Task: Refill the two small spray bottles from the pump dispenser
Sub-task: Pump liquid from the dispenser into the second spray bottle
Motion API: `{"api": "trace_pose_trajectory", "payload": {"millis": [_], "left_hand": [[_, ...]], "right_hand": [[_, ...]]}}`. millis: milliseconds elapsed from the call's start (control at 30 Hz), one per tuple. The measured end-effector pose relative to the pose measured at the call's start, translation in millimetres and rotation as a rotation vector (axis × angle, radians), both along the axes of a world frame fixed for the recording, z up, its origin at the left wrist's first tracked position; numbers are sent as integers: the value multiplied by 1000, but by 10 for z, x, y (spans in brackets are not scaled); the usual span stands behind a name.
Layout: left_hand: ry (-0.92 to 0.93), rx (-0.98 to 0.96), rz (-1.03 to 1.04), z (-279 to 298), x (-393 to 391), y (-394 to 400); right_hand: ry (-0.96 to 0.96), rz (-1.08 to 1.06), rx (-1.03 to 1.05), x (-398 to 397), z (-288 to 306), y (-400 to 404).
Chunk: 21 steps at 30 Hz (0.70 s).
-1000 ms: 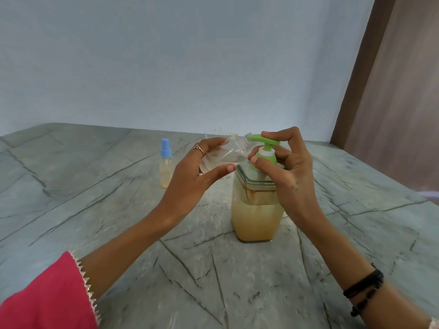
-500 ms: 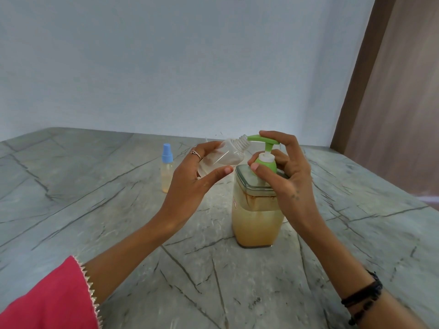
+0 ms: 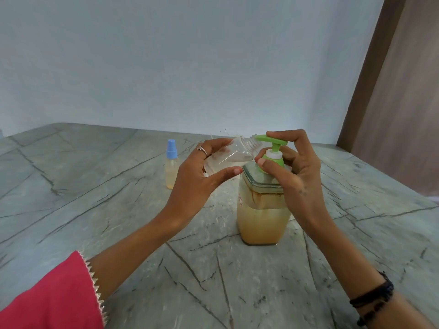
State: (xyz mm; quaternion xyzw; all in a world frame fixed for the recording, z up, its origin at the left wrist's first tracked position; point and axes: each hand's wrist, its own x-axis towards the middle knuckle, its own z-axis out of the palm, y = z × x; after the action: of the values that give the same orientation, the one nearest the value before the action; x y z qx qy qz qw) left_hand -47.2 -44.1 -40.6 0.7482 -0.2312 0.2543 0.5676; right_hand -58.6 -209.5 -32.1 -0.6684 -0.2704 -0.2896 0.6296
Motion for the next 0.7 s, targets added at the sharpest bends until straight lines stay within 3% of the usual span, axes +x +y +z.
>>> {"api": "trace_pose_trajectory", "payload": {"millis": [333,700], "left_hand": [[5,-6,17,12,6,10],[-21,9,14,14,-10,11]], "right_hand": [[-29,-27,-82,4,-26,-19],[12,4,-4,7,15,-11]]}}
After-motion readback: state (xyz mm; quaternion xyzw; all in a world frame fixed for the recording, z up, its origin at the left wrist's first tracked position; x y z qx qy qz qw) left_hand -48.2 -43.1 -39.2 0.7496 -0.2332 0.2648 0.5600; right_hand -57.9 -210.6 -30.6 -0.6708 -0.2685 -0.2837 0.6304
